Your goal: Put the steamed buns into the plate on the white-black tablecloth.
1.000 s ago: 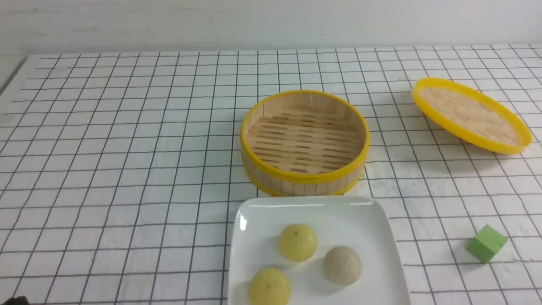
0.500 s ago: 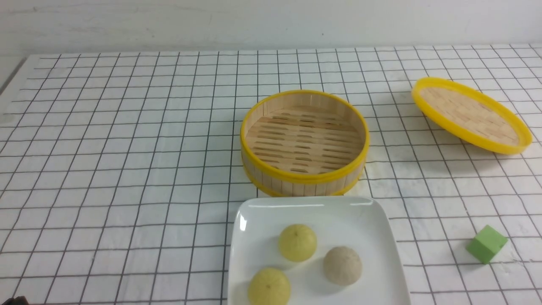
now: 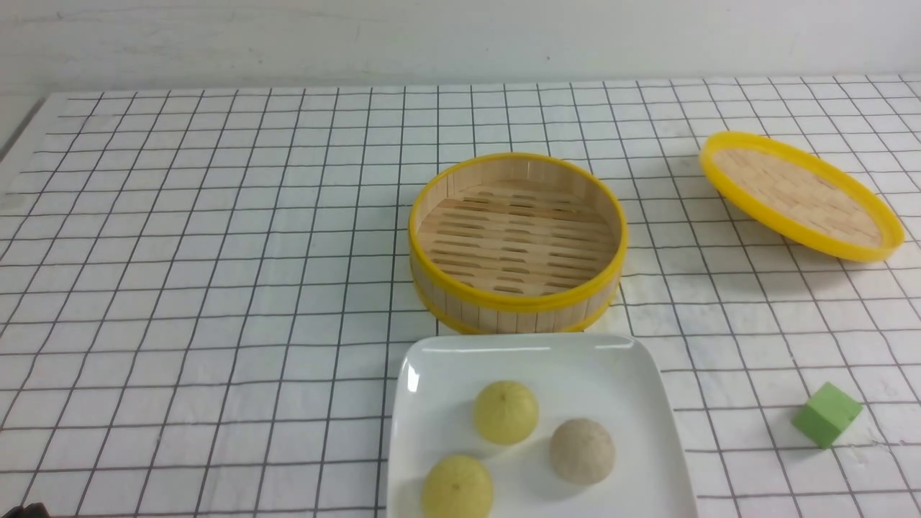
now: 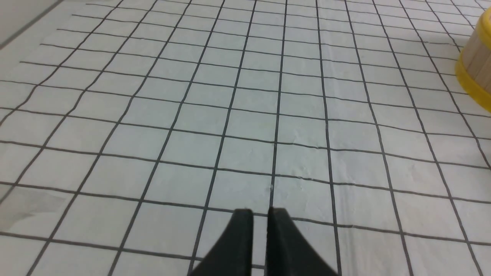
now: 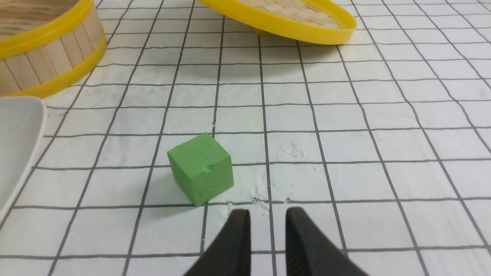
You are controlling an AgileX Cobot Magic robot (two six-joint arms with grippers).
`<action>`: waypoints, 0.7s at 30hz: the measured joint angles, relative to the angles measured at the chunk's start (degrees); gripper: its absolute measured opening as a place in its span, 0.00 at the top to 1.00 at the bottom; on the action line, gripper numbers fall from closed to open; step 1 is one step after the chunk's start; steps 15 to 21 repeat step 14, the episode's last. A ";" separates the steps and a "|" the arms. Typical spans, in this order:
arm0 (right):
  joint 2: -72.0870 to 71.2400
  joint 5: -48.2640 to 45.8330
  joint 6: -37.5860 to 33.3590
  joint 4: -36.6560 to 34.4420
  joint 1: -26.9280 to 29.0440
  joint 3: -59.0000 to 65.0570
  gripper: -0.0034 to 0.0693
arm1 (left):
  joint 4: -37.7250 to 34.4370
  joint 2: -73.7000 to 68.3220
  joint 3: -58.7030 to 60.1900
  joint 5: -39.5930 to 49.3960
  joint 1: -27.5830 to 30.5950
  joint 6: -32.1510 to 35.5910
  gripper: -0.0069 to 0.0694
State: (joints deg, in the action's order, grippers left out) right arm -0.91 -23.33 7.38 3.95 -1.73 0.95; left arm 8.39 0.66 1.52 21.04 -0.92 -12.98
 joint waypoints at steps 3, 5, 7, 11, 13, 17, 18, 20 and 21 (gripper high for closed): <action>0.00 0.00 0.00 0.00 0.00 0.00 0.72 | 0.00 0.00 0.00 0.00 0.00 0.00 0.79; 0.00 0.00 0.00 0.00 0.00 0.00 0.72 | 0.00 0.00 0.00 0.00 0.00 0.00 0.79; 0.00 0.00 0.00 0.00 0.00 0.00 0.71 | 0.00 0.00 0.00 0.00 0.00 0.00 0.78; 0.00 0.00 0.00 0.00 0.00 0.00 0.70 | 0.00 0.00 0.00 0.00 0.00 0.00 0.77; 0.00 0.00 0.00 0.00 0.00 0.00 0.70 | 0.00 0.00 0.00 0.00 0.00 0.00 0.77; 0.00 0.00 0.00 0.00 0.00 0.00 0.70 | 0.00 0.00 0.00 0.00 0.00 0.00 0.77; 0.00 0.00 0.00 0.00 0.00 0.00 0.70 | 0.00 0.00 0.00 0.00 0.00 0.00 0.77; 0.00 0.00 0.00 0.00 0.00 0.00 0.70 | 0.00 0.00 0.00 0.00 0.00 0.00 0.77; 0.00 0.00 0.00 0.00 0.00 0.00 0.70 | 0.00 0.00 0.00 0.00 0.00 0.00 0.77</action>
